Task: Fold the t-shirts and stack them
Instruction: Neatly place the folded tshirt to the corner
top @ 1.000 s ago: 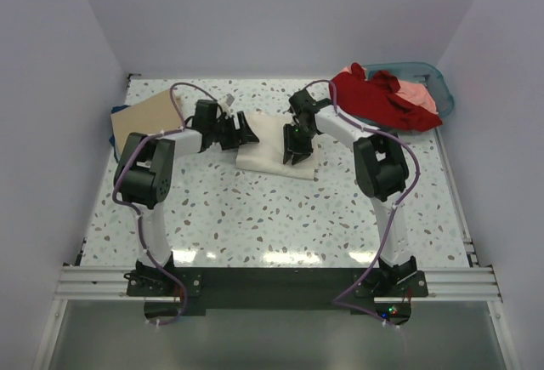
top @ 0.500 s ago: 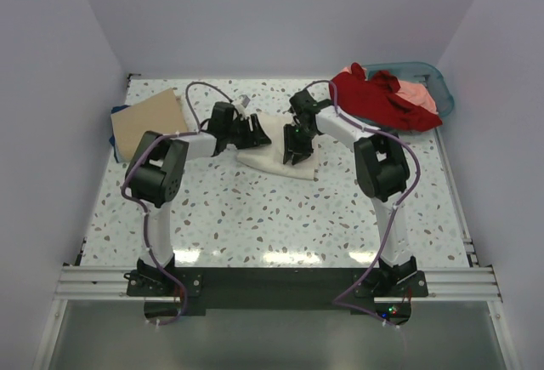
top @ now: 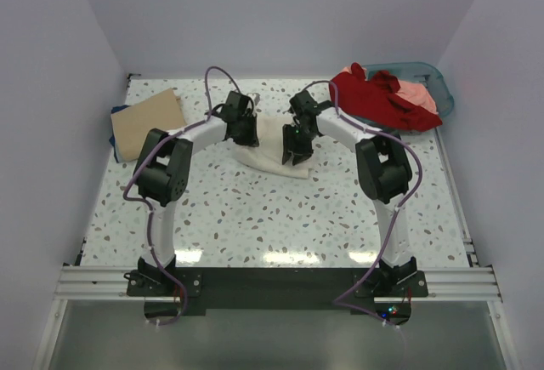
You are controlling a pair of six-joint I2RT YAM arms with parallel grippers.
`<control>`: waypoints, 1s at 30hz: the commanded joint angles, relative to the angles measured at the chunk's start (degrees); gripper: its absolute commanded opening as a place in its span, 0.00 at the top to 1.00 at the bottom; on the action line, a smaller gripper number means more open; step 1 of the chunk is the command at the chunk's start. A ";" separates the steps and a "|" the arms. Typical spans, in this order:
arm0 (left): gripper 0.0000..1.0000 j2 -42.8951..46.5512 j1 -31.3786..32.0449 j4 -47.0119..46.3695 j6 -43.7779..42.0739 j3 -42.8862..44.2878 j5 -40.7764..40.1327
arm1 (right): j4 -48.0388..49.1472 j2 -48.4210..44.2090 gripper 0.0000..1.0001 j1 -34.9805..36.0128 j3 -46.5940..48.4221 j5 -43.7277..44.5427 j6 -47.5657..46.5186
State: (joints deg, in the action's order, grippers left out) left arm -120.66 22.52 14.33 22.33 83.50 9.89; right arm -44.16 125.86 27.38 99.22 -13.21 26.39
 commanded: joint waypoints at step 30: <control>1.00 4.82 -8.02 23.99 -33.84 18.17 -38.45 | -2.68 -3.08 0.57 -0.13 -2.80 0.29 -1.78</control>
State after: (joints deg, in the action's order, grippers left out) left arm -120.18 16.10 36.12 -9.37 96.82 -26.00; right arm -46.30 125.23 27.35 97.03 -12.78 25.43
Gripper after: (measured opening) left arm 0.112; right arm 0.430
